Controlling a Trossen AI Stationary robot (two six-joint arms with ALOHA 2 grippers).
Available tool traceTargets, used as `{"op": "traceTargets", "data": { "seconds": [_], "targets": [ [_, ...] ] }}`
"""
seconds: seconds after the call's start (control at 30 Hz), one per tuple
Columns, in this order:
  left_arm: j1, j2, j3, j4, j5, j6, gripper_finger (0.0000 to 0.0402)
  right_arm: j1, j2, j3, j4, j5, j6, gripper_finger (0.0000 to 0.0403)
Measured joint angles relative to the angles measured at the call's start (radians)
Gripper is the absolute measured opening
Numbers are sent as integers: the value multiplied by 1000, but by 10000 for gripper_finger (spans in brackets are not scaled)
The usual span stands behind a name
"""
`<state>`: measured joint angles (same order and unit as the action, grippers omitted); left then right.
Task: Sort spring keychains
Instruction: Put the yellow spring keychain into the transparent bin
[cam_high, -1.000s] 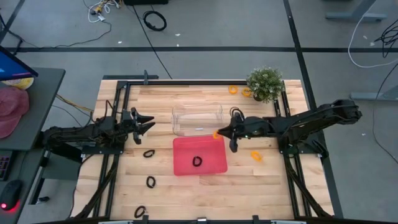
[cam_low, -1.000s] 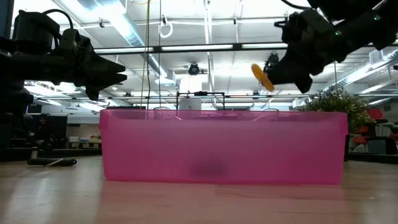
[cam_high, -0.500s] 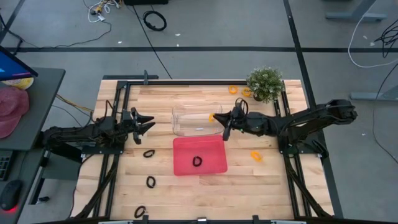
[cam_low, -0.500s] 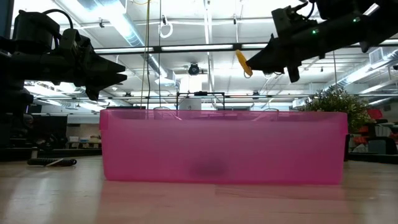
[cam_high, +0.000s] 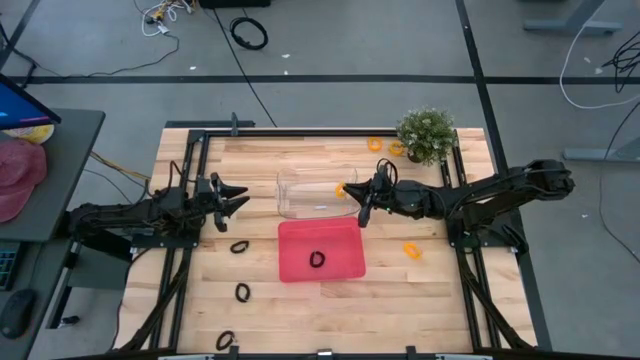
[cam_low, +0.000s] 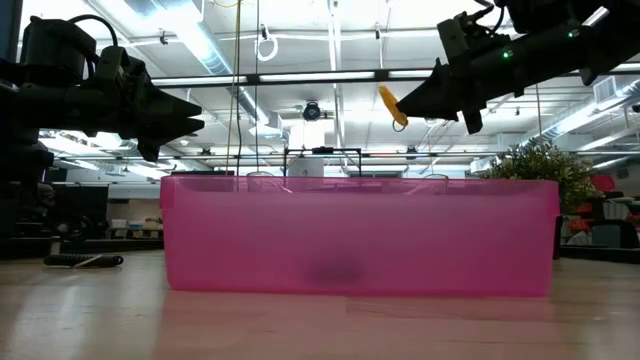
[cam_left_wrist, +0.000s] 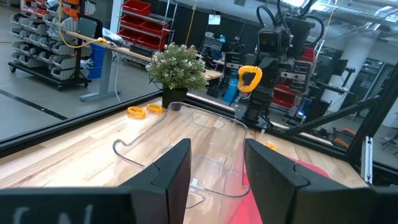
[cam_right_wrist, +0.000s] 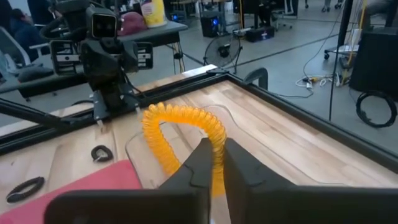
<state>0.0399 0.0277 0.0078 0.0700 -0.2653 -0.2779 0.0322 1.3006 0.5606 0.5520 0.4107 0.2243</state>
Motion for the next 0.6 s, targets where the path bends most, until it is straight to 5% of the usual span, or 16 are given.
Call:
{"op": "traceTargets", "data": {
  "seconds": [0.6],
  "targets": [
    [0,0,0,0,0,0,154,0,0,0,-19,0,-15,134]
  ]
}}
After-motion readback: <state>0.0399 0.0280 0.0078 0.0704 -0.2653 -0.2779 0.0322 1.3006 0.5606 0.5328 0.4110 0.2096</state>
